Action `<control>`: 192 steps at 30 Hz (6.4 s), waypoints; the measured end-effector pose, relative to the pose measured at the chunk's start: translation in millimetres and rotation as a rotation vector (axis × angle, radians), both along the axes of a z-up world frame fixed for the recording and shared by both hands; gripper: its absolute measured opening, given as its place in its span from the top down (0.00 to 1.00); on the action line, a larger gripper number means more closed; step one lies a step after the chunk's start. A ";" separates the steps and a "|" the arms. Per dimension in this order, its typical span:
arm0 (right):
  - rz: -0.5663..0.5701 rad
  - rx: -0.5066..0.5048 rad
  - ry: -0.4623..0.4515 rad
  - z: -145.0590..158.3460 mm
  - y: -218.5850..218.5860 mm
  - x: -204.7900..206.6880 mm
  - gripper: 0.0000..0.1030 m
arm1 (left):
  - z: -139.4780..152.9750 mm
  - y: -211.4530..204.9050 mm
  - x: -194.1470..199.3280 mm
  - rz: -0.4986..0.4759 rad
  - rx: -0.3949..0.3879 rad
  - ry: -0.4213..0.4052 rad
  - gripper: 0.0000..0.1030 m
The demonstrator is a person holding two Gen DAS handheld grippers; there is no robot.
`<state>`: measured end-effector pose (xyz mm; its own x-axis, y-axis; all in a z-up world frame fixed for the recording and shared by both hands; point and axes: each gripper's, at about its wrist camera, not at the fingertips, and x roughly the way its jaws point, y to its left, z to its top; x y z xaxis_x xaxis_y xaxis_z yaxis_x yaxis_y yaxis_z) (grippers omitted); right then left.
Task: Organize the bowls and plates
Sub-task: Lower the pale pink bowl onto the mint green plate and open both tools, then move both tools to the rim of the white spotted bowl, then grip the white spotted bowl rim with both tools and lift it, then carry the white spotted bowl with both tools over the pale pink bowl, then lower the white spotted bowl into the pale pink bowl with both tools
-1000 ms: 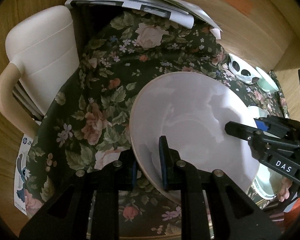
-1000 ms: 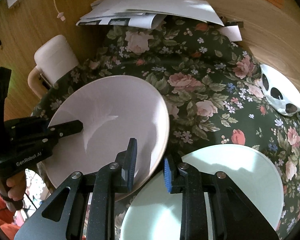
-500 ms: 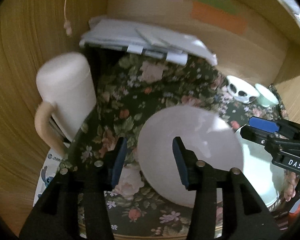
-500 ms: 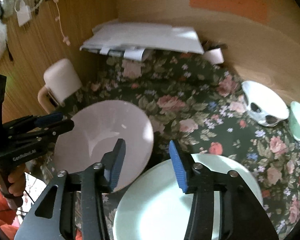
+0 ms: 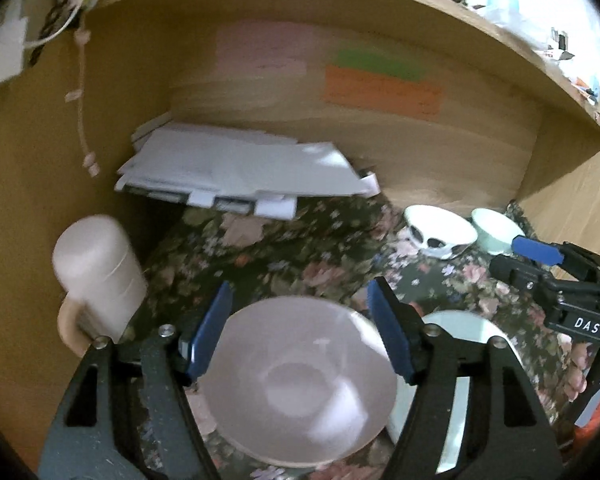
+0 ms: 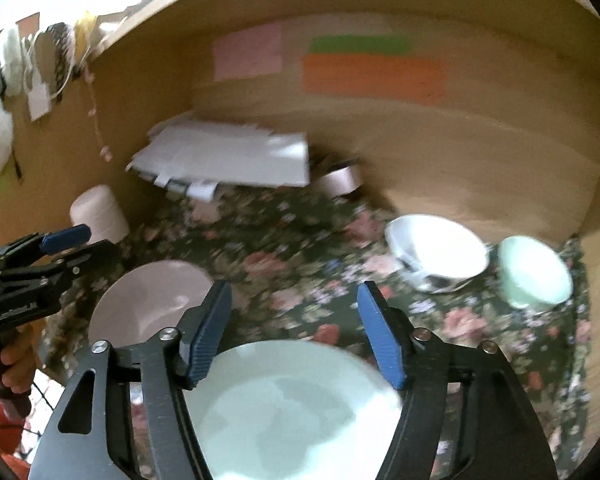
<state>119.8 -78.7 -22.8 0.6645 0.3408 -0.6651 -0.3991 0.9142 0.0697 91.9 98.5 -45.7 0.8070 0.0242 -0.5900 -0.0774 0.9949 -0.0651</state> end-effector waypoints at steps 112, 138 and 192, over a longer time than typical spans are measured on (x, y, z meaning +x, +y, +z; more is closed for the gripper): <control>-0.067 0.081 0.162 -31.1 -65.0 50.5 0.80 | -44.4 -96.9 123.6 -0.245 0.070 0.305 0.82; 0.054 0.089 0.138 -19.6 10.2 12.8 0.80 | -28.1 -24.8 41.8 -0.110 0.028 0.220 0.82; 0.198 0.025 0.316 -65.9 90.6 4.1 0.77 | -82.9 46.1 2.5 0.002 0.004 0.312 0.82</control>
